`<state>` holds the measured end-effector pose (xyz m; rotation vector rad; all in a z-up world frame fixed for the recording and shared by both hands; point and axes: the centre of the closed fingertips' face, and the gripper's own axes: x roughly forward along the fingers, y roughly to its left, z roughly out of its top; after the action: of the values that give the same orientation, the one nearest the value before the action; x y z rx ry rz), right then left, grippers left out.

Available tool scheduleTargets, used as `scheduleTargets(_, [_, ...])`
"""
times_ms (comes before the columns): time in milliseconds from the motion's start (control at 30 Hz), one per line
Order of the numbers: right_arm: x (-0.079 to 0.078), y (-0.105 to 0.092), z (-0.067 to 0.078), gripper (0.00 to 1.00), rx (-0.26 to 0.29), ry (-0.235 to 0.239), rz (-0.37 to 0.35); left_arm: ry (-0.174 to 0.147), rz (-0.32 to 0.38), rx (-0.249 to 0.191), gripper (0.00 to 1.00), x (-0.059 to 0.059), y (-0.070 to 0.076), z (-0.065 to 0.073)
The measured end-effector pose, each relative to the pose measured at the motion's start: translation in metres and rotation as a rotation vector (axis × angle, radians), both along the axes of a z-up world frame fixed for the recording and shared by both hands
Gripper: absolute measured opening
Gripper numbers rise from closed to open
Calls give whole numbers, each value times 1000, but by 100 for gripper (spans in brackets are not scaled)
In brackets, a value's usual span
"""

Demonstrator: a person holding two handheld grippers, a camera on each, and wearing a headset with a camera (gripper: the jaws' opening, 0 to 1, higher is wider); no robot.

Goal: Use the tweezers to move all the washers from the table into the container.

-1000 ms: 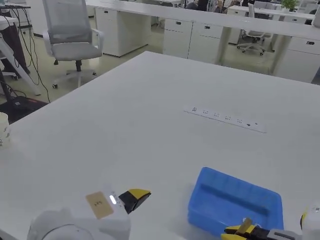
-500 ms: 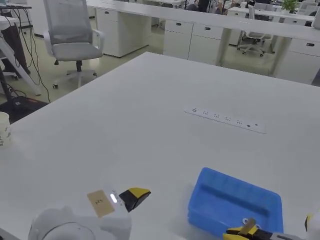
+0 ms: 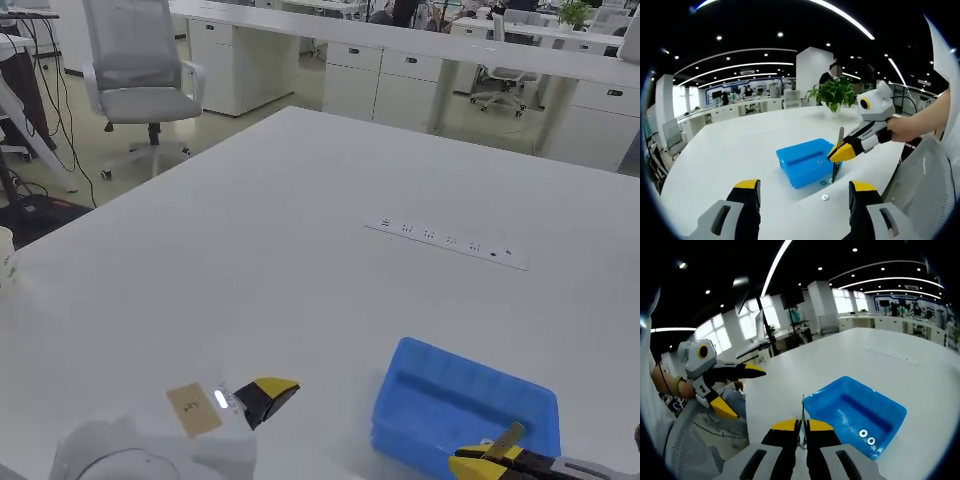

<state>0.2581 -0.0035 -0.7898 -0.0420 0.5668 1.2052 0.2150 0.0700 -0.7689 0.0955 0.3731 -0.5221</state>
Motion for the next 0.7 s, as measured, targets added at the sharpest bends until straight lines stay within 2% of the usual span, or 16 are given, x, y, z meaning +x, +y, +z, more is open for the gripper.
scheduleTargets(200, [4,-3,12,2,15,1,-6,-14,-1,-18,74,0,-1,4])
scheduleTargets(433, [13,-8,25,2,38,-3,-31,-49,3,-41,76,1,-1,12])
scheduleTargets(700, [28,-15,38,2,76,-1,-75,-63,10,-50,77,2,-1,15])
